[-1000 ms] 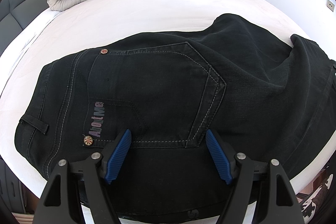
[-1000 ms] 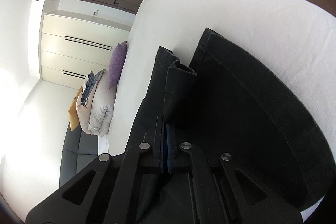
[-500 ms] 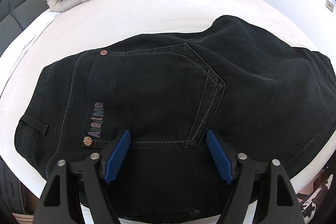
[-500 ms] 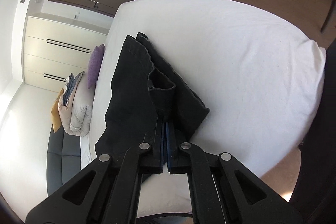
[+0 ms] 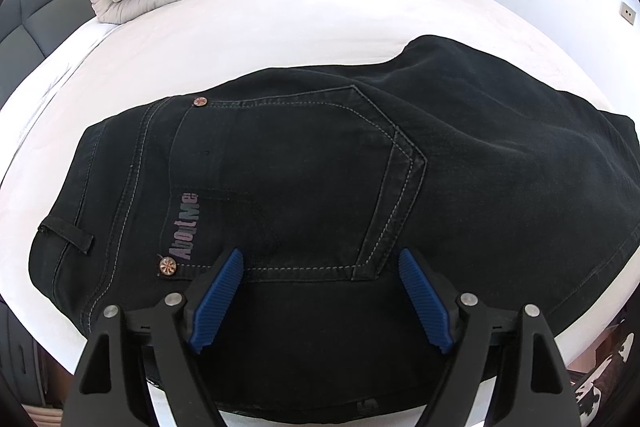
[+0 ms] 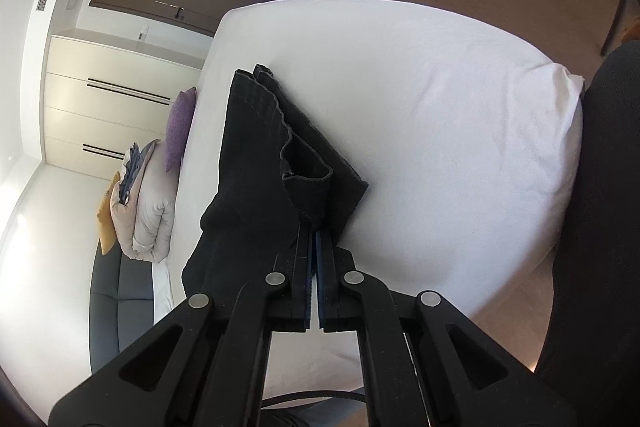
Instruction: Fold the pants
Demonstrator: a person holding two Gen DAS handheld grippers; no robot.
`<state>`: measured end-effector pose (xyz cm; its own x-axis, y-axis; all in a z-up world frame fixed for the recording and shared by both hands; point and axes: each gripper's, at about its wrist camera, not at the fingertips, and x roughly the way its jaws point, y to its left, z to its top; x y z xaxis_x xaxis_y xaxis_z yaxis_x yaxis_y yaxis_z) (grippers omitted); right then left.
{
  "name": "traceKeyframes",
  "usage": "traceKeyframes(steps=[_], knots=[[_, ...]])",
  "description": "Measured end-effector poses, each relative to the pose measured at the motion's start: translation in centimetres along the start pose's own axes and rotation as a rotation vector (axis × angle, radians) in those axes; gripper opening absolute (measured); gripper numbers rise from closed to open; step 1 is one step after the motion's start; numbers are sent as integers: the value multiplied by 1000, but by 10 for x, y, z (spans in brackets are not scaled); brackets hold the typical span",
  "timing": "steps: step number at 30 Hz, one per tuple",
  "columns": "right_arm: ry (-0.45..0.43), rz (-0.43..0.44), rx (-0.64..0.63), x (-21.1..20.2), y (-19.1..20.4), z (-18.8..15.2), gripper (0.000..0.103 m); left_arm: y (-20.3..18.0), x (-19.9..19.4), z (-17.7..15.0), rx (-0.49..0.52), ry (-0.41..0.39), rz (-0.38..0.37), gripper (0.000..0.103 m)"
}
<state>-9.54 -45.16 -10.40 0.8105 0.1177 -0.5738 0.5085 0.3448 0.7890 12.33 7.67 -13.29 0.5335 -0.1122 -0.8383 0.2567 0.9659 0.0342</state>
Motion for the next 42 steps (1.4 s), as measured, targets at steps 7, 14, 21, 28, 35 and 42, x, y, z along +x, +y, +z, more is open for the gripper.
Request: traceKeyframes(steps=[7,14,21,28,35,42], knots=[[-12,0,19,-3,-8,5,0,4,-2,-1,1,-2,1,82],[2,15,69,1,-15,6,0,7,-5,-8,-23,-8,4,82],[39,73,154,6,-25,11,1,10,-6,-14,-58,-17,15,86],[-92,-112,149,-24,-17,18,5,13,-7,-15,-68,-20,7,86],[-92,-18,-148,-17,55,25,5,13,-8,-16,-66,-22,8,87],[153,70,-159,66,71,12,5,14,-10,-16,-75,-20,4,87]])
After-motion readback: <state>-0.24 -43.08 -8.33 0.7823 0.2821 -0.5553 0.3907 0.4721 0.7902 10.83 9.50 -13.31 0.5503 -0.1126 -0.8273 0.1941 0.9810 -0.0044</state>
